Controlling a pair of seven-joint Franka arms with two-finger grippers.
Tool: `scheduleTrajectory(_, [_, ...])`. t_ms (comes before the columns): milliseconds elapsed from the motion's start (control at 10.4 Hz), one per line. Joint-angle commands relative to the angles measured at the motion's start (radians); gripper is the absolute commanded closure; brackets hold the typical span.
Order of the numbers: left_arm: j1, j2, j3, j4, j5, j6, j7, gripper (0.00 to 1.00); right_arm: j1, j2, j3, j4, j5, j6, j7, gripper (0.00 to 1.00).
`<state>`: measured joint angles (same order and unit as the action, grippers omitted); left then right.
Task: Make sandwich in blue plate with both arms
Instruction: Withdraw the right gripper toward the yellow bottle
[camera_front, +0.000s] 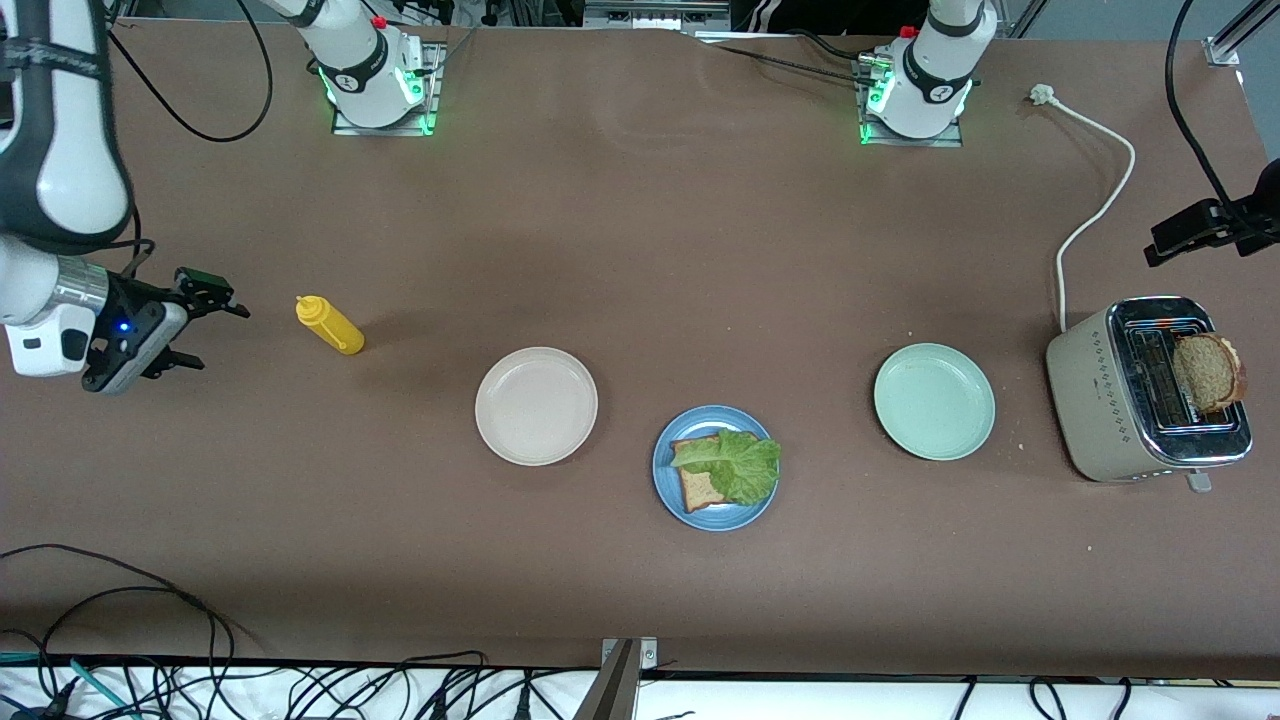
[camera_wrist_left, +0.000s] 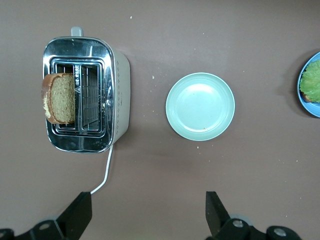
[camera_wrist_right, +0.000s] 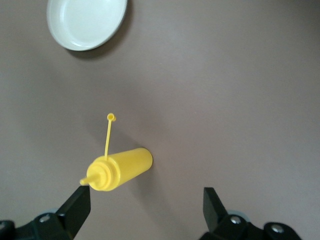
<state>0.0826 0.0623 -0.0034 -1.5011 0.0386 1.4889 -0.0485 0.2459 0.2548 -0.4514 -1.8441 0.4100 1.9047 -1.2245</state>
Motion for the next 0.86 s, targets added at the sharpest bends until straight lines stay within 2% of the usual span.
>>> scheduleTrajectory(0, [0.002,0.014,-0.003,0.031,-0.006,-0.013,-0.004,0.00,-0.126,0.073,-0.001,-0.049,0.250,-0.036,-0.426,0.00])
scheduleTrajectory(96, [0.002,0.014,-0.003,0.031,-0.006,-0.013,-0.004,0.00,-0.179,0.125,-0.001,-0.046,0.356,-0.111,-0.582,0.00])
scheduleTrajectory(192, [0.002,0.014,-0.003,0.031,-0.006,-0.013,-0.004,0.00,-0.224,0.165,-0.001,-0.040,0.425,-0.174,-0.698,0.00])
scheduleTrajectory(479, [0.002,0.014,-0.003,0.031,-0.006,-0.013,-0.004,0.00,-0.287,0.257,0.002,-0.020,0.553,-0.309,-0.983,0.00])
scheduleTrajectory(575, [0.002,0.014,-0.003,0.031,-0.006,-0.013,-0.004,0.00,-0.310,0.292,0.002,-0.009,0.585,-0.373,-1.041,0.00])
scheduleTrajectory(767, [0.002,0.014,-0.003,0.031,-0.006,-0.013,-0.004,0.00,-0.327,0.336,0.003,0.009,0.624,-0.420,-1.134,0.00])
